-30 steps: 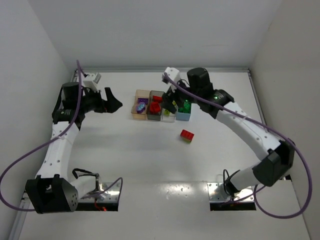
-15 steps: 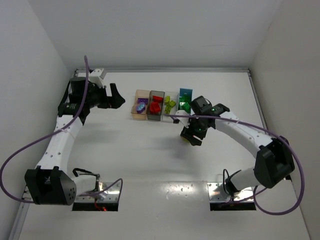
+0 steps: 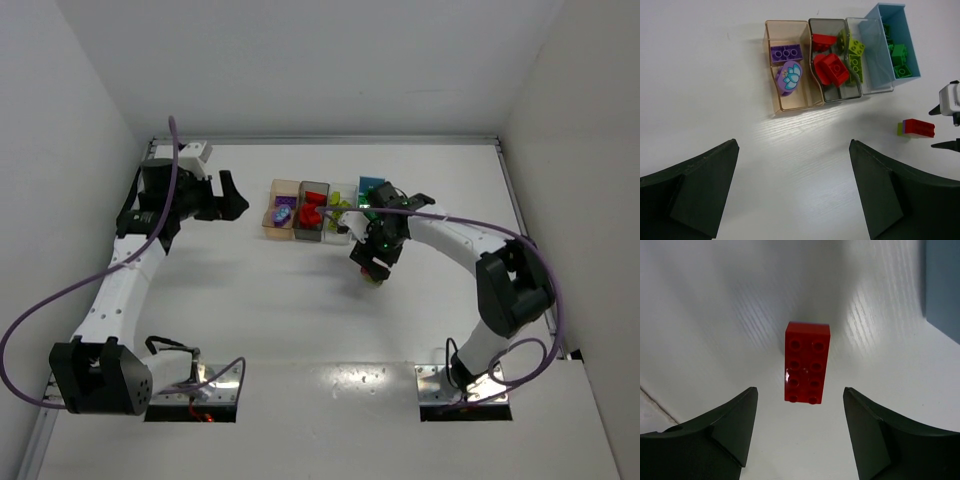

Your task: Sort the legos into containers by color

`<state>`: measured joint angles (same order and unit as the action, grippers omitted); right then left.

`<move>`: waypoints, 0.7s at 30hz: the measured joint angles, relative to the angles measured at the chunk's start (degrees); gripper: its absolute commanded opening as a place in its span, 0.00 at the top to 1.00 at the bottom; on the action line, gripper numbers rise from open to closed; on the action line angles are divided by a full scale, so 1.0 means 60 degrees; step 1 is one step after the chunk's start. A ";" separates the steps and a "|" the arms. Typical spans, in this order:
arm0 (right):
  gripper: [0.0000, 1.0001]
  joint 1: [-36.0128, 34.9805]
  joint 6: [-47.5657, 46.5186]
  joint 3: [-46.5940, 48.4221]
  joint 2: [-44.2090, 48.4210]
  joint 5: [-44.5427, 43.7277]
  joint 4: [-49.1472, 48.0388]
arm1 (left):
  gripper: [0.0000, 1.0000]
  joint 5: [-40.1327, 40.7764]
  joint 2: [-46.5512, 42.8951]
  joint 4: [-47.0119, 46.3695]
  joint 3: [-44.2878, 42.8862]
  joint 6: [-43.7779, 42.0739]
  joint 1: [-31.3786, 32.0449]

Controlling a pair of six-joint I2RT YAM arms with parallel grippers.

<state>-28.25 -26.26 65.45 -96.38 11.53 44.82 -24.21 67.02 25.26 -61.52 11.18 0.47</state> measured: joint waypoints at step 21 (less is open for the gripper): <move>0.96 0.0000 0.0674 0.0404 -0.0976 -0.0215 -0.0321 | 0.00 0.0208 -0.0146 -0.0015 0.0280 -0.0044 -0.0029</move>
<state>-28.25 -22.22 67.88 -102.24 10.24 42.89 -22.96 66.15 25.17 -59.83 10.92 0.30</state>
